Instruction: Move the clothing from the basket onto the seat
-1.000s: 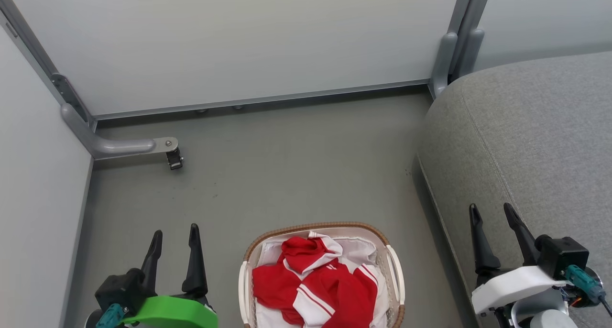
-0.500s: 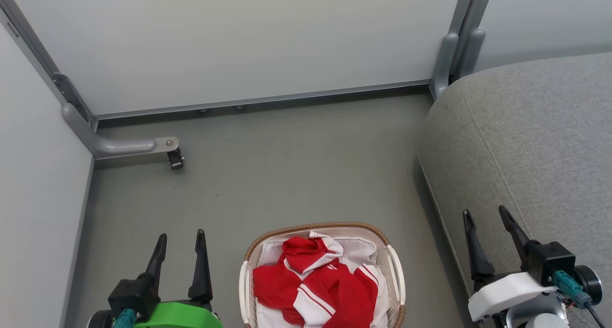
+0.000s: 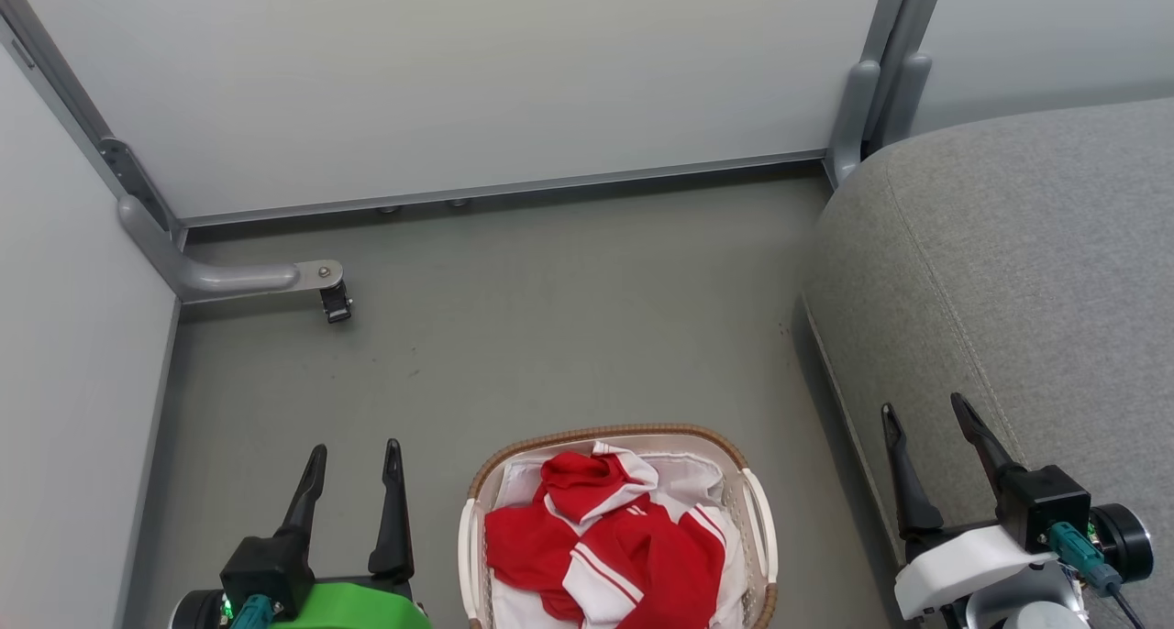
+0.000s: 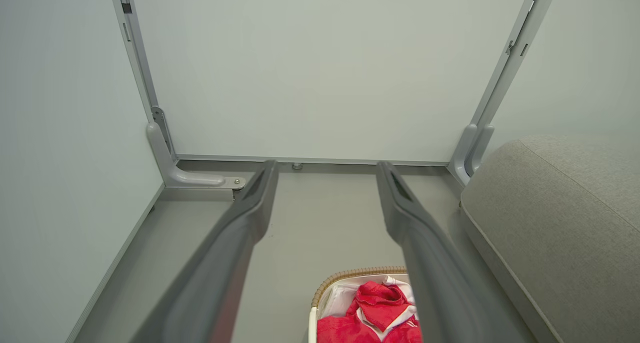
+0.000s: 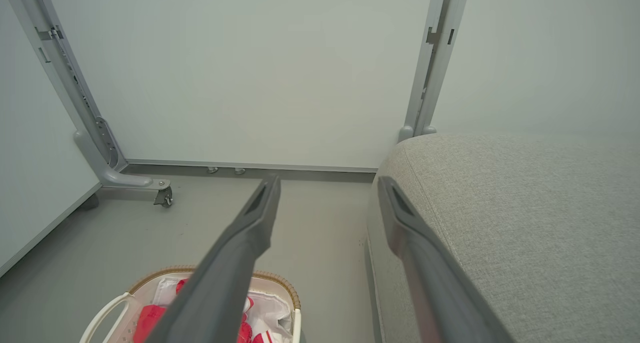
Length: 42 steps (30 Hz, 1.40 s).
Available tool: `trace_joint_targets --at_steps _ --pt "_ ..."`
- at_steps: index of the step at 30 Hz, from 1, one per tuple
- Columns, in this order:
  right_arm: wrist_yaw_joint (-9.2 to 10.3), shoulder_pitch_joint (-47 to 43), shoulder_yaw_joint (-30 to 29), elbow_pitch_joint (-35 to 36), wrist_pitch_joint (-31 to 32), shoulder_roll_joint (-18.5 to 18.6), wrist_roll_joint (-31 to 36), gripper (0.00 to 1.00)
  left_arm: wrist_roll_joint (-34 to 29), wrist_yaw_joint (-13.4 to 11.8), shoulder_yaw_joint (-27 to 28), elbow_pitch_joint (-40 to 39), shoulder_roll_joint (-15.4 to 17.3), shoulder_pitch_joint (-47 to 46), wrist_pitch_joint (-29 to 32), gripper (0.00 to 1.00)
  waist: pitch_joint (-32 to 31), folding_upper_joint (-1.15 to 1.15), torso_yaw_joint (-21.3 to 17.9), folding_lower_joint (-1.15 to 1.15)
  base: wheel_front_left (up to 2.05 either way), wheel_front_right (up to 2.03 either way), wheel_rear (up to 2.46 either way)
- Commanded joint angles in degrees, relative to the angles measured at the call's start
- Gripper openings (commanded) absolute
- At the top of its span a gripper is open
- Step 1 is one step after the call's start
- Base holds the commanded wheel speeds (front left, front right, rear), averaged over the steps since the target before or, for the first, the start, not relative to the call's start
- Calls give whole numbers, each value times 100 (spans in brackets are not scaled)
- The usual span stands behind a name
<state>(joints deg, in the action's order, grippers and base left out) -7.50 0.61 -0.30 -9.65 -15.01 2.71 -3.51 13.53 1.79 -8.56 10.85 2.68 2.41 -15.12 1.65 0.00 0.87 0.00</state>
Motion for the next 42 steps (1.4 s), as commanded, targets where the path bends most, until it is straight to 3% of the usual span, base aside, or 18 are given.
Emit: trace_joint_targets --at_steps 1,25,35,42 --pt "2 -45 -17 -18 -26 32 28 100 -15 5 7 -11 38 80 -6 100 0 0 0 0 0 0 0" --pt "2 81 -67 60 -26 33 -9 100 -35 13 -33 -60 37 -73 -5 100 201 0 -9 0 0 0 0" --pt "2 497 -291 239 -21 31 41 100 -267 121 -264 -18 35 -608 -4 100 1039 0 -52 0 0 0 0" --pt "3 1122 -426 426 -20 29 29 100 -598 261 -566 430 34 -1543 -2 100 2096 0 -160 0 0 0 0"
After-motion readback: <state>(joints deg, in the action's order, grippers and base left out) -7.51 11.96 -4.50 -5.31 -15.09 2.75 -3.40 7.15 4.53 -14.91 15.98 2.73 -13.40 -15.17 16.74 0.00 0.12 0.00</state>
